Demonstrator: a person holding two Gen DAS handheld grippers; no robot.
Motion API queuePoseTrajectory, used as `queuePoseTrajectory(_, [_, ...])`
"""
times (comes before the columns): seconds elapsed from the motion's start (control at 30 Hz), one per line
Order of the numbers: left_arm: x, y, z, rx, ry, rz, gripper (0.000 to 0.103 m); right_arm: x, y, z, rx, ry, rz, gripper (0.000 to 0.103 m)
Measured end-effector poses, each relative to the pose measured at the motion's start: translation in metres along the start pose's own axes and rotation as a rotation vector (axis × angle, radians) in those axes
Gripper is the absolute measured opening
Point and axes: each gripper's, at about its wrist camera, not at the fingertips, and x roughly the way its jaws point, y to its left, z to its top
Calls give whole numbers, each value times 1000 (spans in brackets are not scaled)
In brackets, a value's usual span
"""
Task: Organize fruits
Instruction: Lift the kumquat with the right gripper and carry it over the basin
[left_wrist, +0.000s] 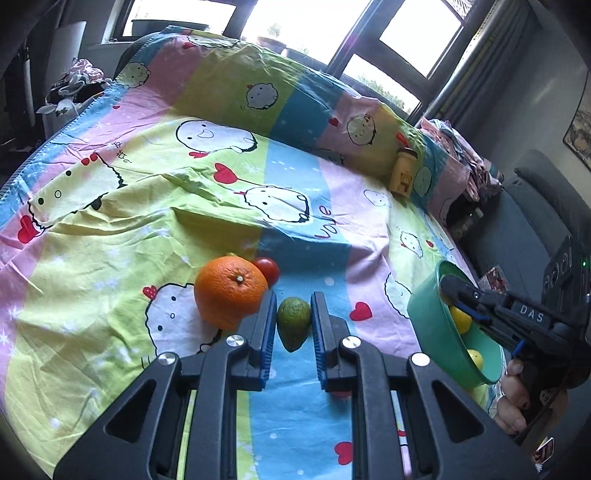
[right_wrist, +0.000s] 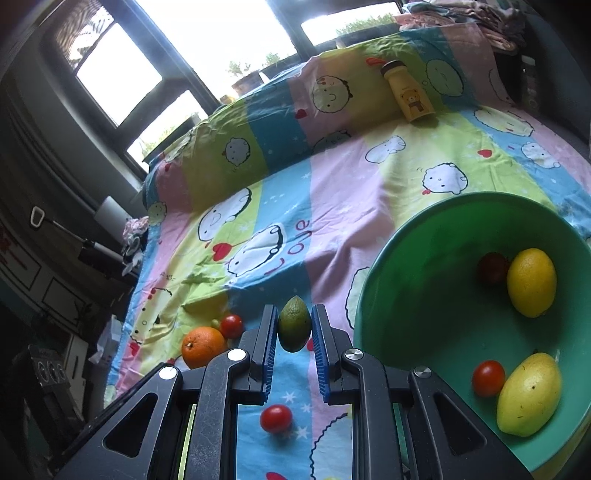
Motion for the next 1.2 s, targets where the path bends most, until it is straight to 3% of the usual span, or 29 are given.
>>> queuePoseTrajectory(0.17, [1,3,5,-33,-14,-21,18,5,-6,0,0,12,24,21])
queuePoseTrajectory(0.63, [12,-19,10,14,-14,-31,18,13,-21,4,33,34,70,21])
queuePoseTrajectory(1.03, [6,-62,11,95,-19,-82,18,-12,-20,6,43,-32,82,21])
queuePoseTrajectory(1.2, [-4,-88,16,145,-44,-140,18,-30,-22,8,57,-86,77,21])
